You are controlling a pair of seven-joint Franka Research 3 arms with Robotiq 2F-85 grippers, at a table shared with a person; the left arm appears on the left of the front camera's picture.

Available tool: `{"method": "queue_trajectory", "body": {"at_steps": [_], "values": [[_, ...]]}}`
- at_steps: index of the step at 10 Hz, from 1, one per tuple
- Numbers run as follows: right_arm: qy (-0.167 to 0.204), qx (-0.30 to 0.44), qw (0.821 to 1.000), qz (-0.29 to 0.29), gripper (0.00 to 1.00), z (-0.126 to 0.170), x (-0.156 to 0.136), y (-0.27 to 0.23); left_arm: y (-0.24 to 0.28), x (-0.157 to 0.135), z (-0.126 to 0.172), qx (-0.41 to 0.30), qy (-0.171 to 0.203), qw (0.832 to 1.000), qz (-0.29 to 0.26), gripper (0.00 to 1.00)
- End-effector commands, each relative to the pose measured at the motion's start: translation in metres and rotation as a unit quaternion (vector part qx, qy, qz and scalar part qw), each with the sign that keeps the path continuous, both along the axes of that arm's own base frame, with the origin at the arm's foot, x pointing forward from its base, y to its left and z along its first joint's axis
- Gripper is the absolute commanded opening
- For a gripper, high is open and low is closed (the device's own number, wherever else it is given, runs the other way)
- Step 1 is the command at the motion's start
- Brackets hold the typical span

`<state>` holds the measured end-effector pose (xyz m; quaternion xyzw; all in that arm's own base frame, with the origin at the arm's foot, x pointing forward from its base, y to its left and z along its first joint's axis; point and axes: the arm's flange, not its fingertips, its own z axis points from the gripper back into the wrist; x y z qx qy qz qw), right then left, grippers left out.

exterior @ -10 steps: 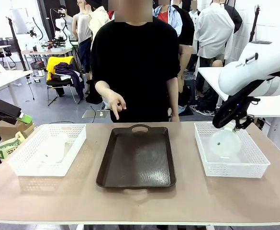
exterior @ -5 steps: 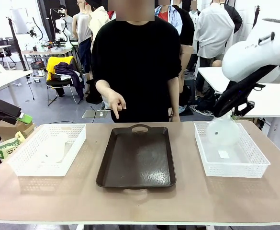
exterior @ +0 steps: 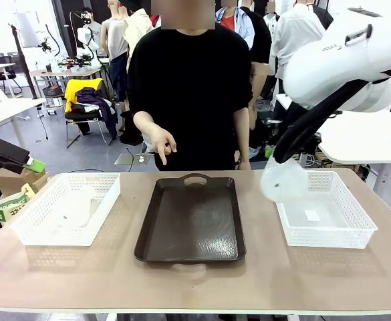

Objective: Prepare the laboratory tools.
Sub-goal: While moving the picked Big flask to the Handle tray indicated by the person, stop as directed by the person.

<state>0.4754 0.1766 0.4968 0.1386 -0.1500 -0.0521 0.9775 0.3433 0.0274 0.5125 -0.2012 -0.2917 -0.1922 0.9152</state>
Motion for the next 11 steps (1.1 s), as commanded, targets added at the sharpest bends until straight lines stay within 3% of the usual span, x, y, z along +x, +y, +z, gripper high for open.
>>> {"method": "queue_trajectory", "body": {"at_steps": [1,5,11], "values": [[0.004,-0.008,0.999,0.053,0.00,-0.012,0.018,0.033,0.003,0.000,-0.001,0.001,-0.002,1.000,-0.005,1.00],[0.028,-0.049,0.993,0.108,0.00,-0.040,0.038,0.110,0.003,0.000,-0.001,0.001,-0.002,1.000,-0.005,1.00],[0.045,-0.036,0.992,0.115,0.00,-0.067,0.064,0.146,0.003,0.000,-0.001,0.001,-0.002,1.000,-0.005,1.00]]}}
